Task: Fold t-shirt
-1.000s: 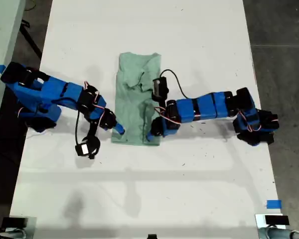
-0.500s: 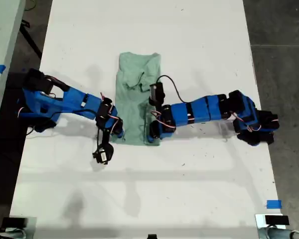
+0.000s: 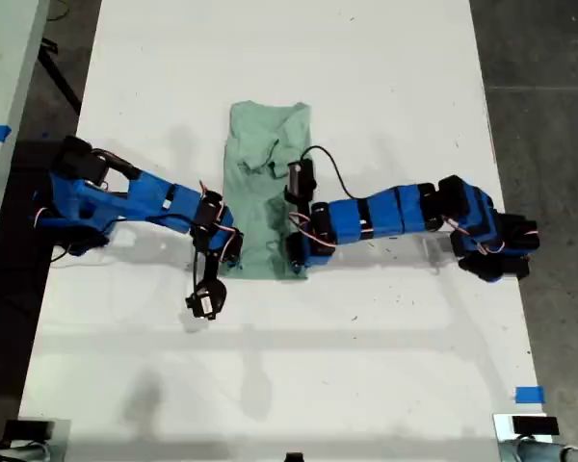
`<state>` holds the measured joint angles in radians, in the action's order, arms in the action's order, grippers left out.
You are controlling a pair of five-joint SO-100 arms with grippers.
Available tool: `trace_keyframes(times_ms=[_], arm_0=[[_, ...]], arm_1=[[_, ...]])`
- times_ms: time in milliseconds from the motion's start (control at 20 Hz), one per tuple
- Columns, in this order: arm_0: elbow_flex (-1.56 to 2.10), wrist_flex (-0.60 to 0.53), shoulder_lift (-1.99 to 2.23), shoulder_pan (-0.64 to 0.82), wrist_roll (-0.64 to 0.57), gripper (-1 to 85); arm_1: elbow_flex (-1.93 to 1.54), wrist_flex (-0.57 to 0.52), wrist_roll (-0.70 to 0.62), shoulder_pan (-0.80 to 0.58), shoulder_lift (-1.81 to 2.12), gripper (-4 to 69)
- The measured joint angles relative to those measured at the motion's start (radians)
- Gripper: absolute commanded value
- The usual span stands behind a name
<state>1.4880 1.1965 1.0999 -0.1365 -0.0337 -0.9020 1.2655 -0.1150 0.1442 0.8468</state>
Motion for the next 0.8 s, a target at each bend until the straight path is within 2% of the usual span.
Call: trace_keyframes(times_ms=[150,350,500,800], arm_0=[[-0.061,0.061,-0.009,-0.015,0.000,-0.1],[-0.218,0.201,-0.023,-0.083,-0.002,-0.1],[-0.402,0.291,-0.072,-0.160,-0.028,-0.1],[-0.522,0.324,-0.077,-0.253,-0.051,-0.1]], arm_1=[[0.049,0.060,-0.002,0.000,-0.005,-1.1],[0.132,0.141,0.002,0.026,-0.005,-1.1],[0.133,0.146,0.021,0.084,-0.005,-1.1],[0.133,0.080,0.025,0.173,0.008,-1.1]])
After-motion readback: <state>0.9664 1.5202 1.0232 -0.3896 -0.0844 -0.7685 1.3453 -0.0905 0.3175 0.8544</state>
